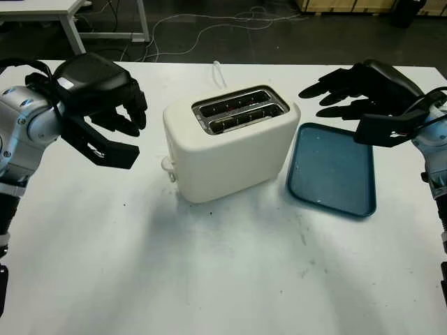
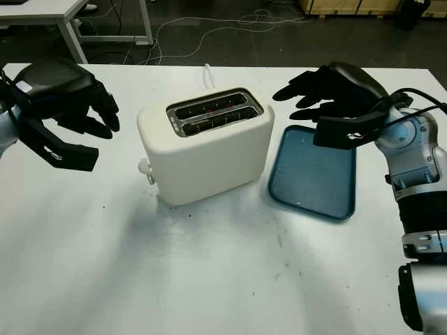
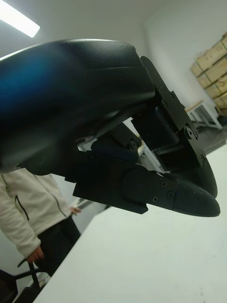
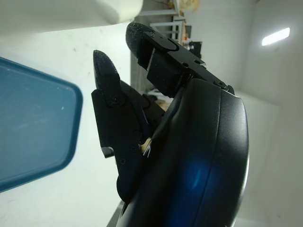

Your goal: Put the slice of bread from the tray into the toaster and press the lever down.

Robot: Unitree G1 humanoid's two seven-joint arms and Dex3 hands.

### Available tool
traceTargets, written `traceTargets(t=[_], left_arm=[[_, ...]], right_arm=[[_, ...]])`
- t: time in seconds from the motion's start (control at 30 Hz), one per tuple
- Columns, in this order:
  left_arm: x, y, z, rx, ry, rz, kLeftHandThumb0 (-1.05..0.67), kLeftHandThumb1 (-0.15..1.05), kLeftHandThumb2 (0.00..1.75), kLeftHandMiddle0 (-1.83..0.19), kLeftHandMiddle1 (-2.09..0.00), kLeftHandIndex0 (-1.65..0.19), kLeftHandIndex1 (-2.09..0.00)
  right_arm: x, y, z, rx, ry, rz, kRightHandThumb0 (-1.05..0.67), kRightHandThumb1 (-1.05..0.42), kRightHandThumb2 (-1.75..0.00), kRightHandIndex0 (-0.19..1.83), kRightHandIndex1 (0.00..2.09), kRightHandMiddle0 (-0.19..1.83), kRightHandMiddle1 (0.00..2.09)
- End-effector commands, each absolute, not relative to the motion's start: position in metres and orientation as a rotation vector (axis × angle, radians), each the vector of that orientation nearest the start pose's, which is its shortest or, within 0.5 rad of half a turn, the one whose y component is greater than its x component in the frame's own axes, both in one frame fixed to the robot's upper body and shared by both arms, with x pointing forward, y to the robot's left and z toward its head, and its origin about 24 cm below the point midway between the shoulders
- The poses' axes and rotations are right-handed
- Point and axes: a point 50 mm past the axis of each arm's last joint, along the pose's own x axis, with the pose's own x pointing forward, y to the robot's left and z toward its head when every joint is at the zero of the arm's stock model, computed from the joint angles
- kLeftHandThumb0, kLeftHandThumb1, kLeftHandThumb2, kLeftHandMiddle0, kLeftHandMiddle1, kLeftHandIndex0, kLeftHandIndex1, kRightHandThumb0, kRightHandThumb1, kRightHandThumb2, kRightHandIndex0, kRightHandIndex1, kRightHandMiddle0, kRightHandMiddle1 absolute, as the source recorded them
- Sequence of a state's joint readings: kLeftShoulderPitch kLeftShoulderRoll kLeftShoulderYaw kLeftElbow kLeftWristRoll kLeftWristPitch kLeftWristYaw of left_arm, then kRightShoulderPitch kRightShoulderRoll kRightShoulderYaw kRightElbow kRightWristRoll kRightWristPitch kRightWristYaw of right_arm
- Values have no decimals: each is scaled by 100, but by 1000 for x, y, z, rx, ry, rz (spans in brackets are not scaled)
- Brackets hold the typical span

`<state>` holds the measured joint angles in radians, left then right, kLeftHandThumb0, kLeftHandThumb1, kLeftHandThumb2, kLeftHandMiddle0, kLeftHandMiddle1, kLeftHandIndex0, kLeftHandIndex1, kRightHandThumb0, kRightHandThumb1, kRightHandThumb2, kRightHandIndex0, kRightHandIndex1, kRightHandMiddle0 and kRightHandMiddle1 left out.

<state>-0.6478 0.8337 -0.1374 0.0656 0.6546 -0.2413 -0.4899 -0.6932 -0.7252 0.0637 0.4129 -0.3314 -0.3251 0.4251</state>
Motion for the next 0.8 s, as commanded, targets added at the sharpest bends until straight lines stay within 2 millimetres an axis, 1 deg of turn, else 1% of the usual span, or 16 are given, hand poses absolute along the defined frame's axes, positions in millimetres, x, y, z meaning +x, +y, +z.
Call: traceTargets(t=[0.0,0.17,0.2,0.27,0.37,0.53,0.77], left_arm=[[319,211,235,1656,-355,-317,-62,92,4,-96,-104,-124,-23],[315,218,231,1644,-338,-279,-61,92,5,-92,-113,-121,-30],[315,220,230,1640,-329,-276,-61,92,5,-90,-117,-117,-37],[314,222,230,1631,-324,-271,-62,92,6,-87,-122,-104,-62],[314,223,229,1617,-337,-257,-62,92,7,-87,-123,-98,-71],[313,227,226,1544,-357,-231,-59,92,3,-87,-123,-96,-76],[309,237,220,1475,-384,-222,-54,92,1,-87,-116,-95,-76]], right_arm=[[343,-238,211,-1137,-341,318,-21,-87,0,104,1,93,0],[340,-247,207,-1118,-363,281,-24,-88,0,107,2,95,1],[340,-249,206,-1115,-361,275,-25,-88,-1,107,2,95,1],[339,-252,205,-1111,-355,264,-29,-90,-1,108,2,95,1],[337,-253,205,-1095,-342,245,-35,-91,-1,107,2,93,0],[335,-258,199,-1077,-325,220,-41,-91,0,108,2,93,0],[330,-264,192,-1029,-283,203,-45,-90,0,105,1,90,0]])
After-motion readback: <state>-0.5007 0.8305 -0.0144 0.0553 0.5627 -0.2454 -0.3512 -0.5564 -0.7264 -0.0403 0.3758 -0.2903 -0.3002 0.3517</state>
